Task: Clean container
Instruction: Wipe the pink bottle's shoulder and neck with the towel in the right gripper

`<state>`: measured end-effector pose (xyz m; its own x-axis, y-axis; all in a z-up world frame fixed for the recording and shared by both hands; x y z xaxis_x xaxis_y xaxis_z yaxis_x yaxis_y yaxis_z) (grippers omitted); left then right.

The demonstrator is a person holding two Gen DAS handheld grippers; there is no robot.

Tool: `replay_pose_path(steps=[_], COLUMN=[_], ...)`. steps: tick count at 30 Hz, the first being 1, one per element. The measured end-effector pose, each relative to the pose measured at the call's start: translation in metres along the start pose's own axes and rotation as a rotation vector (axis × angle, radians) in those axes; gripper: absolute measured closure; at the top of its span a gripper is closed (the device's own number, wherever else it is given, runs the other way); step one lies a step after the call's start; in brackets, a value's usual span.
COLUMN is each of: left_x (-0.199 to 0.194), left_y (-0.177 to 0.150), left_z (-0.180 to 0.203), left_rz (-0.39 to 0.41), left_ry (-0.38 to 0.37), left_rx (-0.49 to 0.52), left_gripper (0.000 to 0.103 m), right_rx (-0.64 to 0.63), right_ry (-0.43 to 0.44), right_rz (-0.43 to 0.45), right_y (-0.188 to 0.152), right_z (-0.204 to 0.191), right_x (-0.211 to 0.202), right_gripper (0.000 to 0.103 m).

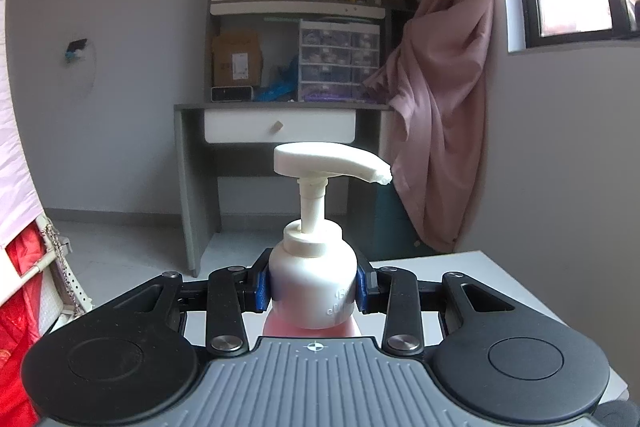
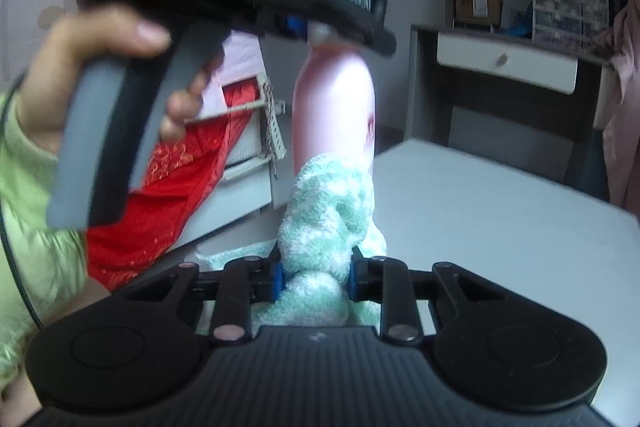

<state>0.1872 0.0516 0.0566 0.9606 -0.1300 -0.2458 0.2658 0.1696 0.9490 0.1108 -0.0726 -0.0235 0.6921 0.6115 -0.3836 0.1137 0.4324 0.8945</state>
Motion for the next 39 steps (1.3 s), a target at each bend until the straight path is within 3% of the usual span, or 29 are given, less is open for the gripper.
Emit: replay_pose_path(steps=[11,29,34,39], left_x=[0.0,0.008,0.014,0.016], left_y=[-0.005,-0.01,-0.009,-0.006], left_z=[0.0,0.003,0.002,0.001], left_rz=[0.026,0.036,0.037,0.031], left_ry=[-0.036,-0.034,-0.037,-0.041], left_rx=[0.004,0.017,0.017,0.016], left_gripper=[0.065,0.065,0.065,0.065], right_rx=[-0.039,-0.01,-0.002,-0.018], right_ry=[-0.055,-0.016,-0.02,-0.026], right_rz=[0.063,-0.14,-0.138,-0.073], right_y=[0.041,-0.01,-0.009,0.008], right_z=[0.002,-0.009,-0.008,-0.013], right_x=[-0.001,0.031,0.029,0.017], right_gripper=[0.076,0.076,0.076,0.076])
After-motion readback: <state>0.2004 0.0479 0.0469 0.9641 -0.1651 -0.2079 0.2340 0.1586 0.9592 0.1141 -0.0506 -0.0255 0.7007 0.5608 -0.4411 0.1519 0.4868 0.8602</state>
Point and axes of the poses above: each gripper's, at about its wrist camera, not at the fingertips, and x roughly the way its jaws point, z to its right, y to its top, the point moved 6 cm from there along x, roughly the way its jaws point, and after that the axes turned 13 degrees about -x, right-handed, at the moved point
